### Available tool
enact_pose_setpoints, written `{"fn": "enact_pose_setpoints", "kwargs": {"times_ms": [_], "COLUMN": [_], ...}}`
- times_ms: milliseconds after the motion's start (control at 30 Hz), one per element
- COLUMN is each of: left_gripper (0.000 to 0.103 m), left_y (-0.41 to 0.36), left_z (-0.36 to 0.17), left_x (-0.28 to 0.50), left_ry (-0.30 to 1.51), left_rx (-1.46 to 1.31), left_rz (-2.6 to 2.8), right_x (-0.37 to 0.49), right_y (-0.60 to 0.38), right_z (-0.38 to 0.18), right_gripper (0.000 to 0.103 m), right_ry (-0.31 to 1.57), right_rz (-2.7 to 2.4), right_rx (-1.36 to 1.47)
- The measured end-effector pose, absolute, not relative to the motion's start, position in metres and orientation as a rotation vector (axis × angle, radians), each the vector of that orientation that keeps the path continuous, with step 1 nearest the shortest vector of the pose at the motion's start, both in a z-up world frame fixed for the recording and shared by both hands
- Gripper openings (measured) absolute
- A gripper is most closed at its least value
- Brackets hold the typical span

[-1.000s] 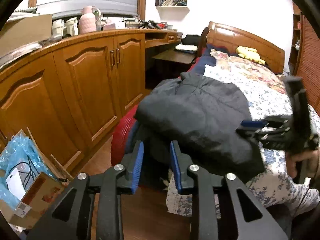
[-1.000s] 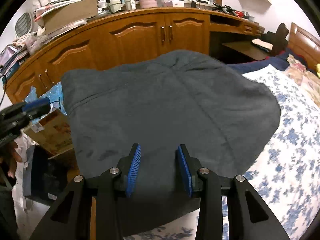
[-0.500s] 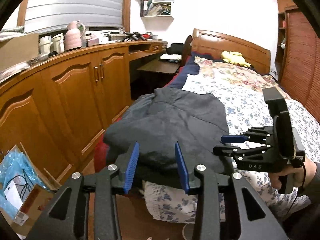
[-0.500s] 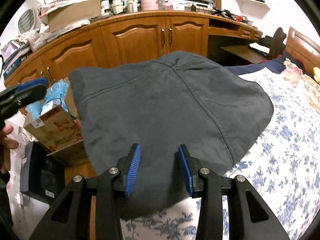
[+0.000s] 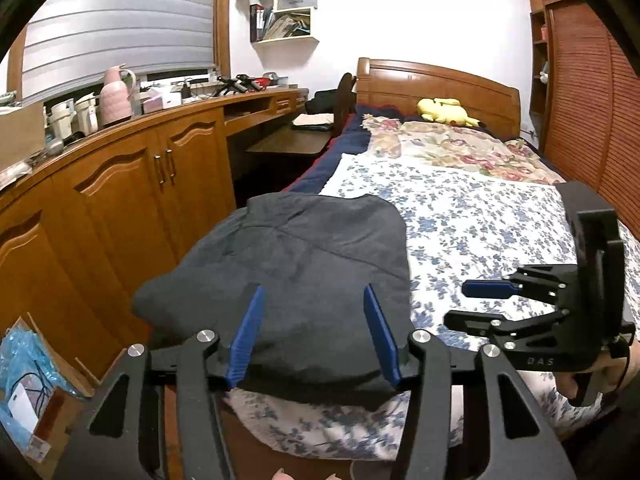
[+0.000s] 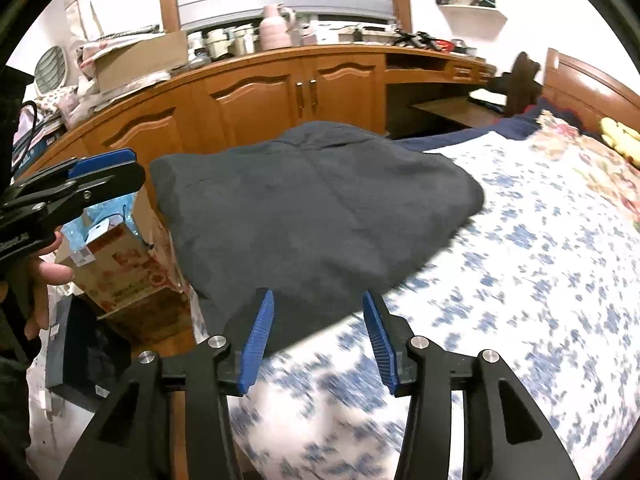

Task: Fold large clothes
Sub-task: 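Open both grippers and withdraw them from the placed jacket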

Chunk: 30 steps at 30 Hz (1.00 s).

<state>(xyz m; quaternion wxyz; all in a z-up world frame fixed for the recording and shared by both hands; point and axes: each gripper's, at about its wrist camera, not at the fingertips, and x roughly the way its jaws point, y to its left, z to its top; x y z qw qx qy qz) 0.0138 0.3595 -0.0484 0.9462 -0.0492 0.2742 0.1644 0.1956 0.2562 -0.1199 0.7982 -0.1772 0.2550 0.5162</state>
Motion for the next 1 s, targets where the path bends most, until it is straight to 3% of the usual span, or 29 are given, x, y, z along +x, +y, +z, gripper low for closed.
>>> {"fn": "enact_pose_setpoints", "kwargs": {"times_ms": [200, 400, 600, 1000], "left_gripper": [0.062, 0.065, 0.068, 0.07], "left_y": [0.324, 0.28, 0.233, 0.12], "left_z": [-0.049, -0.05, -0.055, -0.064], "left_x": [0.036, 0.058, 0.077, 0.098], "left_ry": [0.568, 0.574, 0.59, 0.583], "left_rx": [-0.071, -0.055, -0.05, -0.041], "left_rz": [0.292, 0.221, 0.149, 0.011], "right_x": [0.199, 0.199, 0.189, 0.165], "right_y": [0.207, 0.151, 0.095, -0.03], "right_z": [-0.118, -0.113, -0.111, -0.101], "right_gripper": [0.066, 0.076, 0.081, 0.082], "right_ry": [0.536, 0.541, 0.525, 0.504], "right_rz": [1.062, 1.0, 0.915, 0.663], "right_rx": [-0.339, -0.279, -0.255, -0.122]}}
